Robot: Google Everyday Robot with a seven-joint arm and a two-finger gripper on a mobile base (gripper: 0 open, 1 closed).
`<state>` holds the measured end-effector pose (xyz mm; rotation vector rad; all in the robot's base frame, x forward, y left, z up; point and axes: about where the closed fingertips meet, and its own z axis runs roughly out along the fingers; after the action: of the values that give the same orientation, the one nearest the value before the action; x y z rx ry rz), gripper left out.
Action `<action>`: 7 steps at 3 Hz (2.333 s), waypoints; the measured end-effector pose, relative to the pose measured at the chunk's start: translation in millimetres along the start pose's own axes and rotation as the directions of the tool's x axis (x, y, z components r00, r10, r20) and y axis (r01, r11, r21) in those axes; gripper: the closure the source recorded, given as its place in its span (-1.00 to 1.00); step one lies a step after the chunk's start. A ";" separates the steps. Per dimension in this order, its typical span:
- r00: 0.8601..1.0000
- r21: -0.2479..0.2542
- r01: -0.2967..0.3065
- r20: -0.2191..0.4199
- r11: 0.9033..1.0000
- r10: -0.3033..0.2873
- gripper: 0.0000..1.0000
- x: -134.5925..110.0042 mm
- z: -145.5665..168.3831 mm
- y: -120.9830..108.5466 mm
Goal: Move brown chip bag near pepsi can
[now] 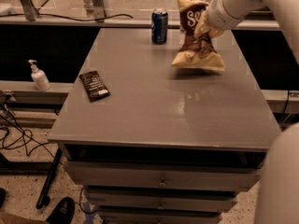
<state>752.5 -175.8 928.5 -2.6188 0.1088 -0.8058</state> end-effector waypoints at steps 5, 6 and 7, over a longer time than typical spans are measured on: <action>0.934 -0.072 0.189 -0.294 0.979 -0.202 1.00 105.2 59.4 -22.3; 0.940 -0.101 0.202 -0.259 0.974 -0.221 1.00 100.4 64.6 -16.7; 0.952 -0.111 0.221 -0.191 0.969 -0.239 1.00 86.0 73.5 -15.7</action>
Offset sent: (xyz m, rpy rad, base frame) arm 0.1041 0.0396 0.0589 -0.0567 -0.4171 0.0476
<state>864.1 -151.8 924.2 -2.6577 -0.1101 -1.1742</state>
